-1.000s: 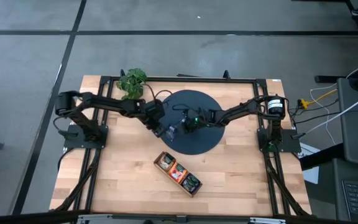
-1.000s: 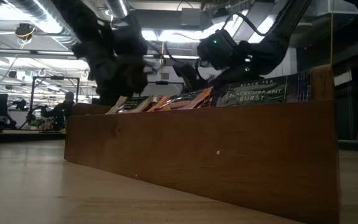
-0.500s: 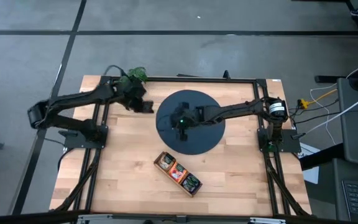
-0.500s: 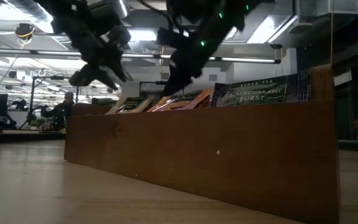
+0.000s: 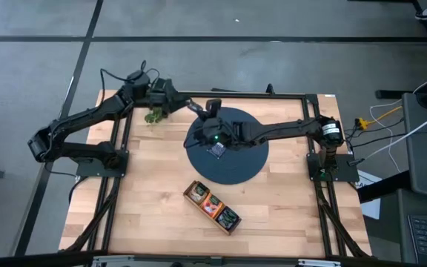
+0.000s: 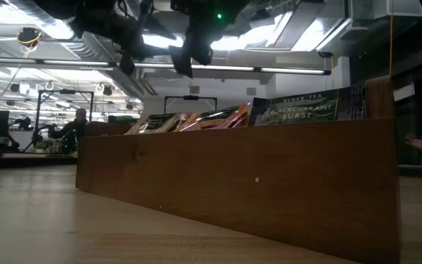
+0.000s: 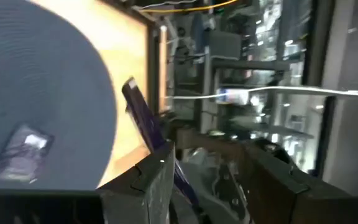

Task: Pick & Place Tea
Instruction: Put the violet tea bag into the right section of the wooden organizer

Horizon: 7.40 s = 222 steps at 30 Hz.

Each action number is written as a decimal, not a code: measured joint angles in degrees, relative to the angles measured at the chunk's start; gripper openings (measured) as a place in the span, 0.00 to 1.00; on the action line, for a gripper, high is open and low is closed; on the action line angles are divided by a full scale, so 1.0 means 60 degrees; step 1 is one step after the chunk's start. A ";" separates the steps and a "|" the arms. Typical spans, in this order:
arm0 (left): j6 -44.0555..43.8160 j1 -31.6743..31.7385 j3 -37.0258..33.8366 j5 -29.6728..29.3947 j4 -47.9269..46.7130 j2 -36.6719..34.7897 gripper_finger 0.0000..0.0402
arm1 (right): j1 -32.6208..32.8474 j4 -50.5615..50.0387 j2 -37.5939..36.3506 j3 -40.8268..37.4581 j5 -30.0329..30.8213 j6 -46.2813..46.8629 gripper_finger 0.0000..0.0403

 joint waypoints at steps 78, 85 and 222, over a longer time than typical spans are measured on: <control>0.2081 0.0141 0.0002 -0.0394 -0.0268 0.0007 0.01 | 0.0053 -0.0611 -0.0673 0.0253 -0.3551 0.5641 0.36; 0.4243 -0.0265 -0.0001 0.0035 -0.0337 0.0007 0.01 | -0.0626 -0.1816 -0.1404 0.0253 -0.7137 0.9252 0.41; 1.4209 -0.2270 -0.0001 0.0496 -0.5334 -0.0550 0.24 | 0.5938 -0.3472 -0.1122 -0.3074 -0.5564 2.1124 0.01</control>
